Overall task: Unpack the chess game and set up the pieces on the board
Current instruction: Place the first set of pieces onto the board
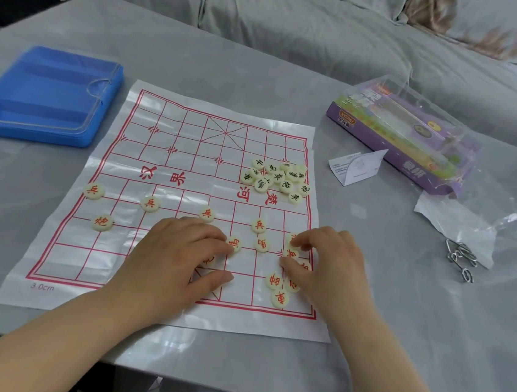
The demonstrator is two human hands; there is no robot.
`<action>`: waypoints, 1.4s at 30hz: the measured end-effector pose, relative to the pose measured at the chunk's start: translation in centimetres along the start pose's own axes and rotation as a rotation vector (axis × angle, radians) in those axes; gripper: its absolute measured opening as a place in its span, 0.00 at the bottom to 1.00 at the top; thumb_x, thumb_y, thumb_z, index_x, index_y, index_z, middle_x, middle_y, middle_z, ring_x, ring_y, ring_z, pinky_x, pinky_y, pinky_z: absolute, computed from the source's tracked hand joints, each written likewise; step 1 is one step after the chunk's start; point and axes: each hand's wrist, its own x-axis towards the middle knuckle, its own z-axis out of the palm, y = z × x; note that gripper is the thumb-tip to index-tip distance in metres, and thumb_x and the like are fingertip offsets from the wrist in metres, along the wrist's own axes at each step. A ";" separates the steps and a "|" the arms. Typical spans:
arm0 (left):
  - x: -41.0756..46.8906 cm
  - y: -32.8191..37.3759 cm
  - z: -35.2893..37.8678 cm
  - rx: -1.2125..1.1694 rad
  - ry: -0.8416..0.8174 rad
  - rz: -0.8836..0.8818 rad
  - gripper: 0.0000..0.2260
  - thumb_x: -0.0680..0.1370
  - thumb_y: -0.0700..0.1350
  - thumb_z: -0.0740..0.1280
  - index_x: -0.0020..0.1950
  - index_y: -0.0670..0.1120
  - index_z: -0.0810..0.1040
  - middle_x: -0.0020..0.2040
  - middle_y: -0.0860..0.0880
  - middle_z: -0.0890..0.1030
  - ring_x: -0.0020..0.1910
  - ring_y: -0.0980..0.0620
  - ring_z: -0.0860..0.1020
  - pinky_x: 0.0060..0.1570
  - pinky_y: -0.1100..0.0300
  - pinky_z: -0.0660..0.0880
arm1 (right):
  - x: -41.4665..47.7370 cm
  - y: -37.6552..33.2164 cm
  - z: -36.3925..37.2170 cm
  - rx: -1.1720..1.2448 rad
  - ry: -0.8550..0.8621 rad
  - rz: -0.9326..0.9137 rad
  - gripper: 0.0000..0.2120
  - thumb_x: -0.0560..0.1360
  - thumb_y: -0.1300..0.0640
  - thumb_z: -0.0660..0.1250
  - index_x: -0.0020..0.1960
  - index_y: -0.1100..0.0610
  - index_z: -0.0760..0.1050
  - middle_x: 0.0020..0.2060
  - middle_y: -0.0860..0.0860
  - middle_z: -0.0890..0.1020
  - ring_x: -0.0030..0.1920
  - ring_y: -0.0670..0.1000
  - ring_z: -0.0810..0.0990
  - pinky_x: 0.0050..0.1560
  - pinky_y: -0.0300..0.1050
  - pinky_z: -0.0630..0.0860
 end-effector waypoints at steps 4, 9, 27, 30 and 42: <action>0.1 -0.1 0.1 0.008 0.030 0.016 0.18 0.70 0.57 0.57 0.46 0.50 0.82 0.44 0.55 0.82 0.48 0.58 0.69 0.48 0.67 0.65 | 0.0 -0.3 0.1 -0.015 0.006 -0.036 0.11 0.75 0.48 0.62 0.55 0.48 0.73 0.51 0.43 0.76 0.47 0.43 0.63 0.47 0.35 0.59; 0.0 -0.1 0.0 0.007 0.031 0.026 0.18 0.70 0.57 0.57 0.46 0.50 0.82 0.44 0.55 0.82 0.48 0.58 0.69 0.48 0.66 0.66 | 0.6 0.6 -1.5 0.208 0.059 0.048 0.09 0.74 0.56 0.65 0.54 0.50 0.73 0.40 0.35 0.69 0.47 0.42 0.66 0.45 0.32 0.64; 0.0 -0.3 0.2 -0.068 0.034 0.048 0.29 0.78 0.62 0.45 0.48 0.49 0.82 0.45 0.53 0.82 0.48 0.57 0.70 0.46 0.64 0.61 | 2.4 2.7 -0.5 0.329 -0.083 0.046 0.10 0.76 0.59 0.63 0.52 0.45 0.69 0.48 0.43 0.71 0.41 0.37 0.69 0.42 0.24 0.65; 0.0 -0.3 0.2 -0.064 0.031 0.050 0.29 0.78 0.62 0.45 0.48 0.49 0.82 0.46 0.53 0.82 0.48 0.57 0.70 0.46 0.65 0.61 | 2.3 2.6 -0.7 0.345 -0.084 0.030 0.12 0.75 0.59 0.63 0.52 0.44 0.68 0.49 0.42 0.71 0.42 0.36 0.69 0.42 0.24 0.65; 0.0 -0.3 0.2 -0.019 0.032 0.031 0.17 0.71 0.56 0.58 0.48 0.49 0.82 0.45 0.53 0.82 0.48 0.57 0.70 0.48 0.63 0.69 | 1.5 -0.7 0.7 -0.011 -0.043 -0.186 0.17 0.76 0.47 0.59 0.65 0.45 0.68 0.63 0.42 0.70 0.63 0.45 0.61 0.52 0.32 0.52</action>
